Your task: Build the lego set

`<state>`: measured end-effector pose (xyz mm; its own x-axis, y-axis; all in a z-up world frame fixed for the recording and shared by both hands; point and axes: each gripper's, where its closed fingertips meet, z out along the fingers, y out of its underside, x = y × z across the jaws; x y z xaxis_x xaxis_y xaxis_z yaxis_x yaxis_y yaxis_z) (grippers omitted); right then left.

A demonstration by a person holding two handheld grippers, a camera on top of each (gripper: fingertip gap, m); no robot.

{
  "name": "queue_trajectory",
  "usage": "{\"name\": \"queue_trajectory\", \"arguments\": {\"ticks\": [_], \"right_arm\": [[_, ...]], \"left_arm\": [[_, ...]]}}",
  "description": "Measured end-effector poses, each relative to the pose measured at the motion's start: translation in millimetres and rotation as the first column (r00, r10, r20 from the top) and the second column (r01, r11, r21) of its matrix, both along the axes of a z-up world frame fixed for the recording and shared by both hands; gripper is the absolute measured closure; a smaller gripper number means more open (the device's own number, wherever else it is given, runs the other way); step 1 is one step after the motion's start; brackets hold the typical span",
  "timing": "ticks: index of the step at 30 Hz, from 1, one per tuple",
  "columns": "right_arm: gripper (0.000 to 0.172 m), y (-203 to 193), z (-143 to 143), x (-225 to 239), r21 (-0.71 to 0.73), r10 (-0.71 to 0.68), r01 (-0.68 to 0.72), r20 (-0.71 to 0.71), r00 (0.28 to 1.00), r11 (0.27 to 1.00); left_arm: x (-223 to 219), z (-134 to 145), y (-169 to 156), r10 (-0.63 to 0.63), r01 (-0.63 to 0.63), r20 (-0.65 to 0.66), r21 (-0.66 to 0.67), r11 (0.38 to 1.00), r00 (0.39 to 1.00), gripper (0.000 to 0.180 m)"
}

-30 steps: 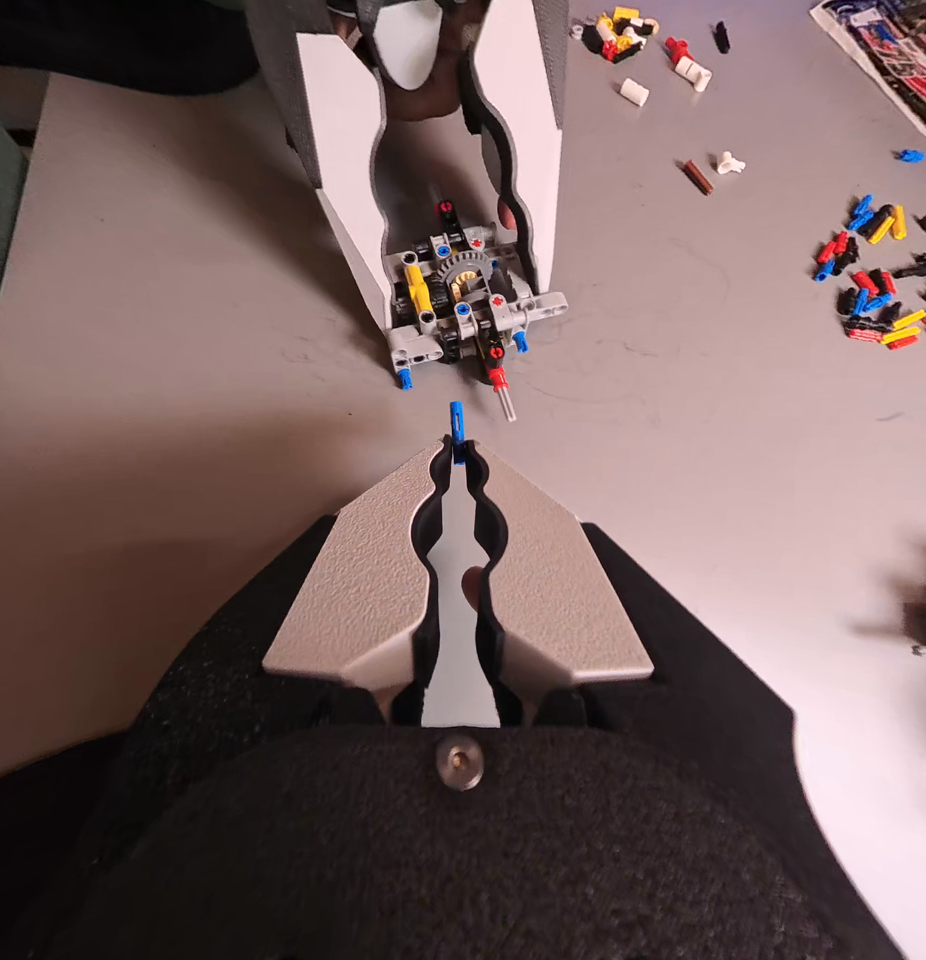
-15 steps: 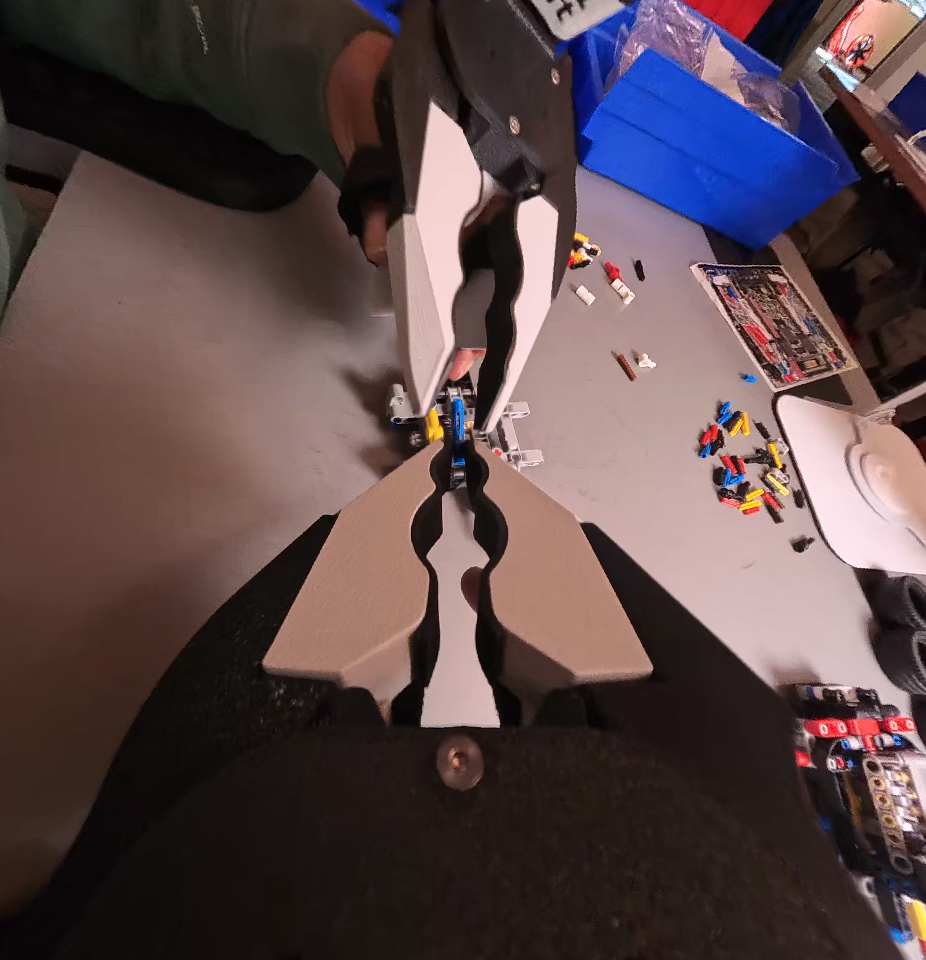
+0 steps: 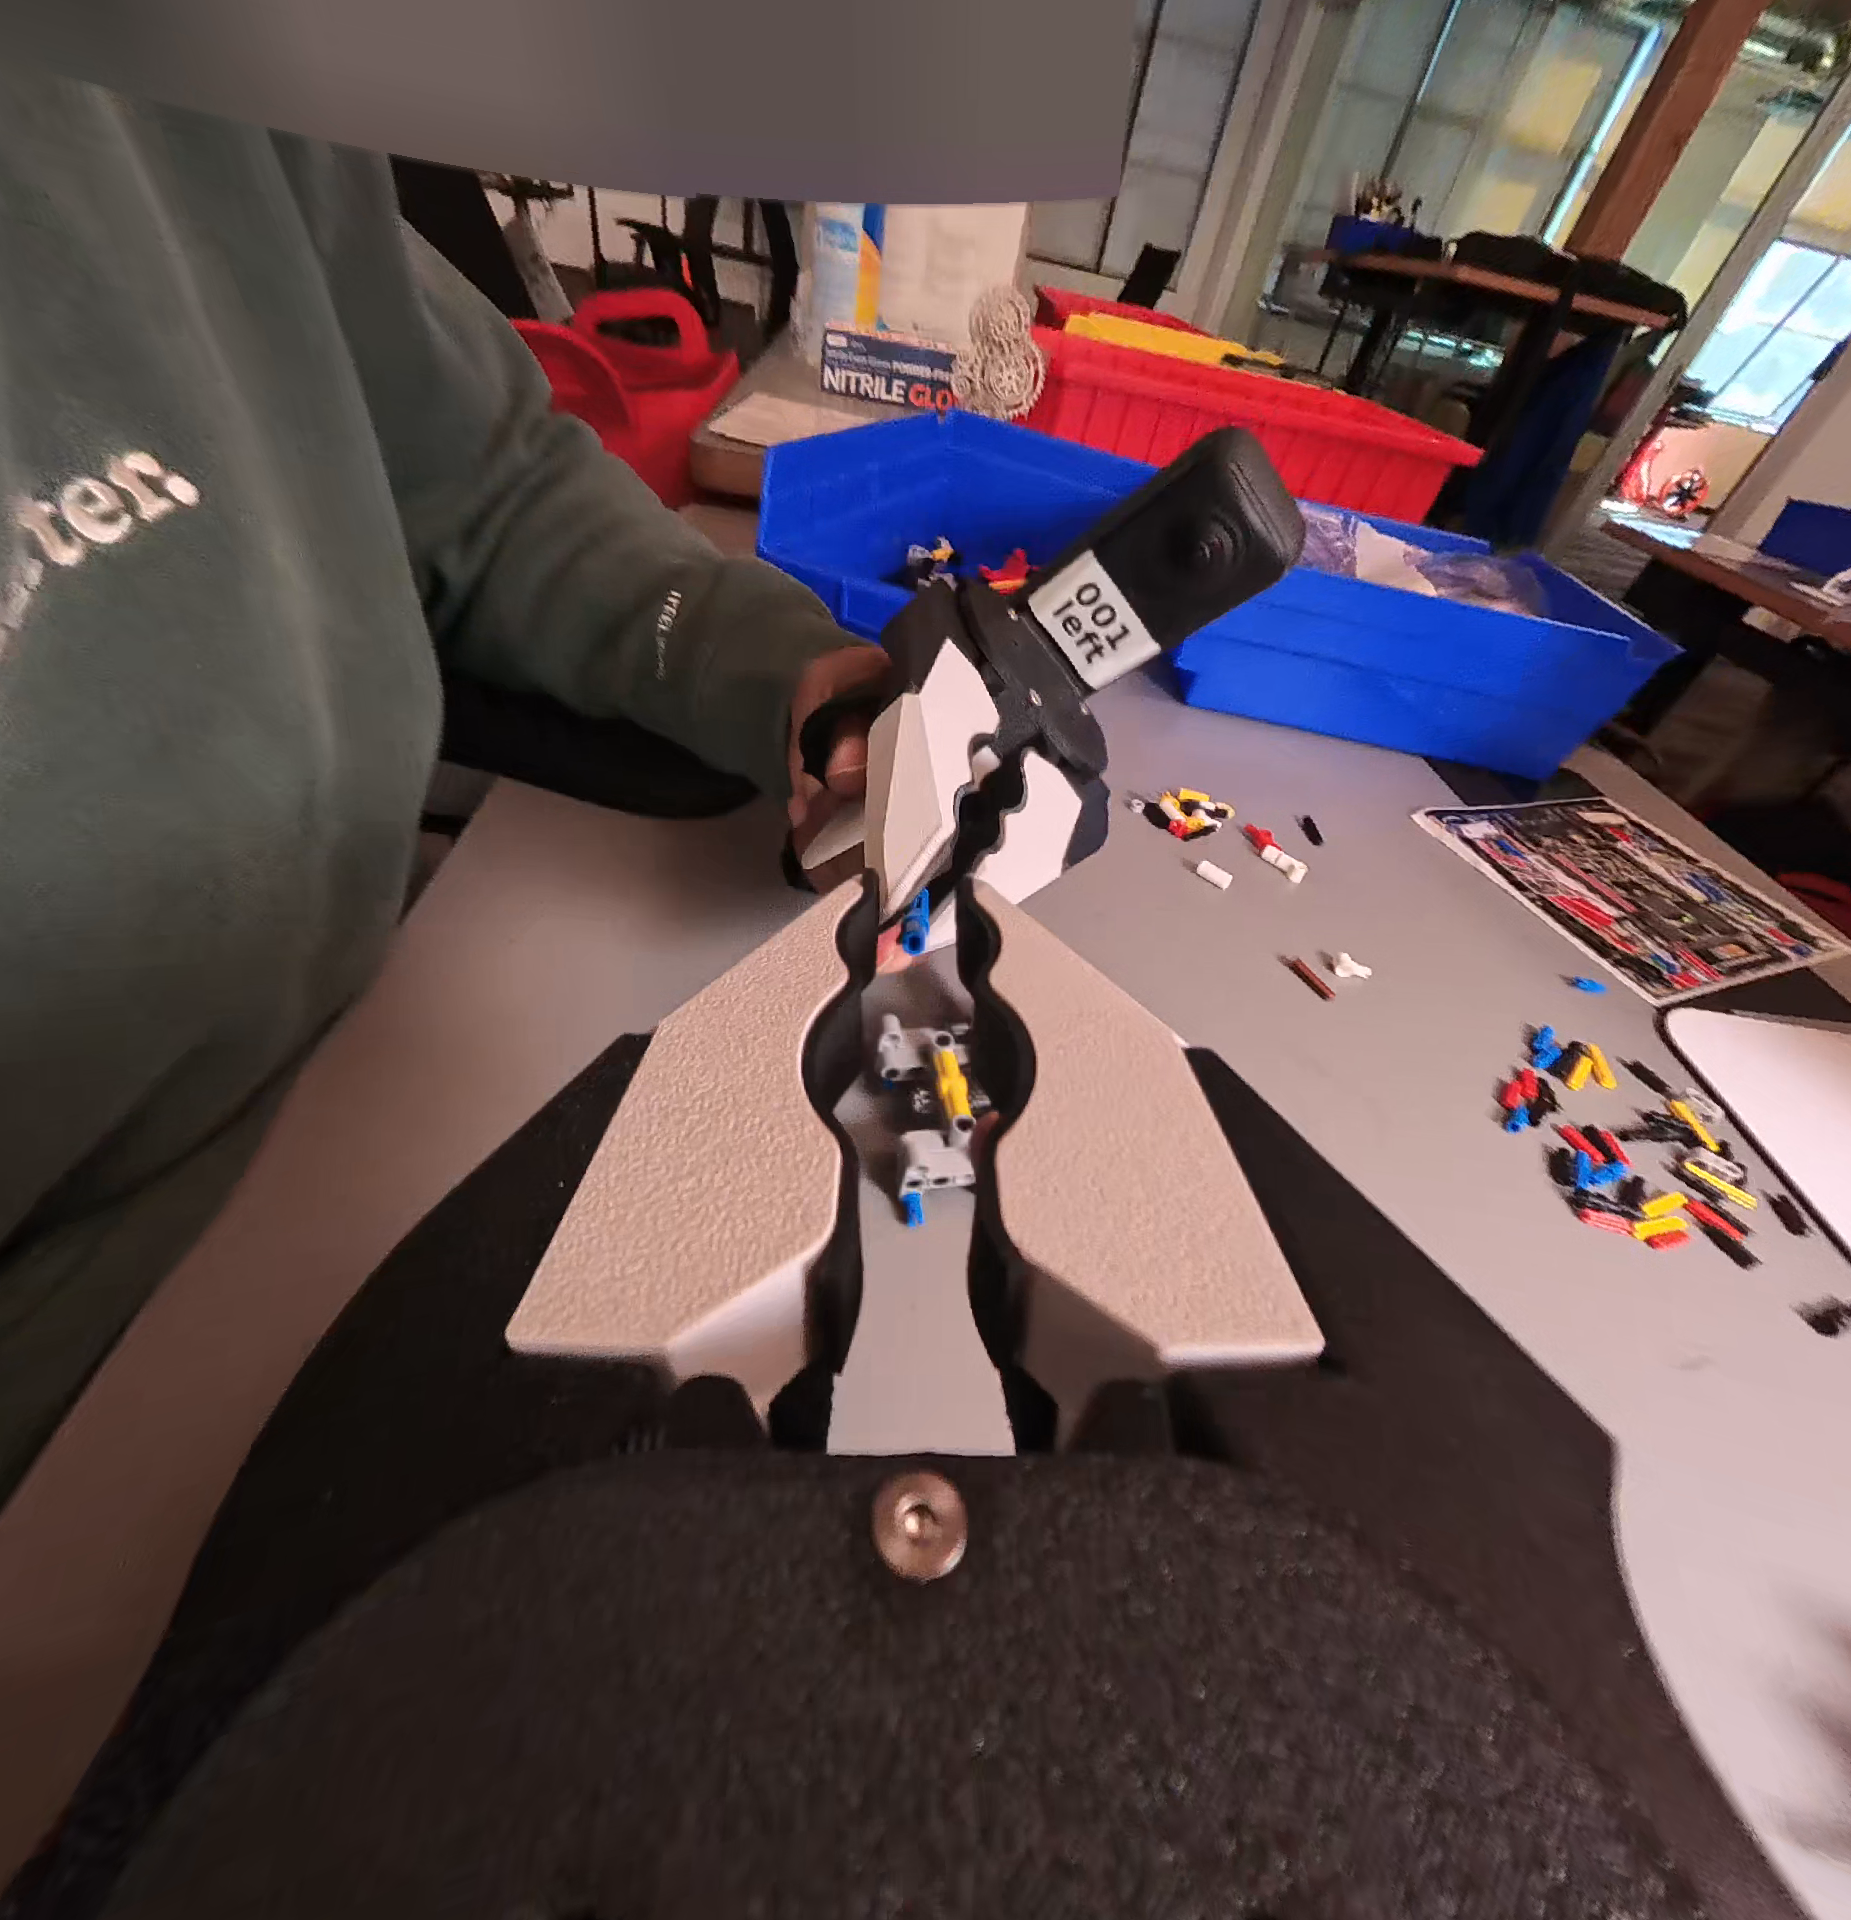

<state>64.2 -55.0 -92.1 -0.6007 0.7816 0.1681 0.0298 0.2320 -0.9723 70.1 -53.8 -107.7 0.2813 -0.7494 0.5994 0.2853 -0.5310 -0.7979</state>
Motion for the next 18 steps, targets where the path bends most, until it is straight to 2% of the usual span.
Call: {"name": "queue_trajectory", "arguments": {"ticks": [10, 18], "right_arm": [[0.168, -8.0, -8.9, 2.2, 0.043, 0.033, -0.034, 0.033, 0.999, 0.998], [0.166, -10.4, -13.0, 4.5, 0.082, 0.041, -0.044, 0.04, 0.998, 0.996]], "left_arm": [[7.3, 4.7, -6.6, -0.058, 0.059, 0.054, -0.02, 0.998, 0.997, 0.178], [9.6, 0.6, -9.1, -0.096, 0.102, 0.076, -0.079, 0.992, 0.992, 0.178]]}}
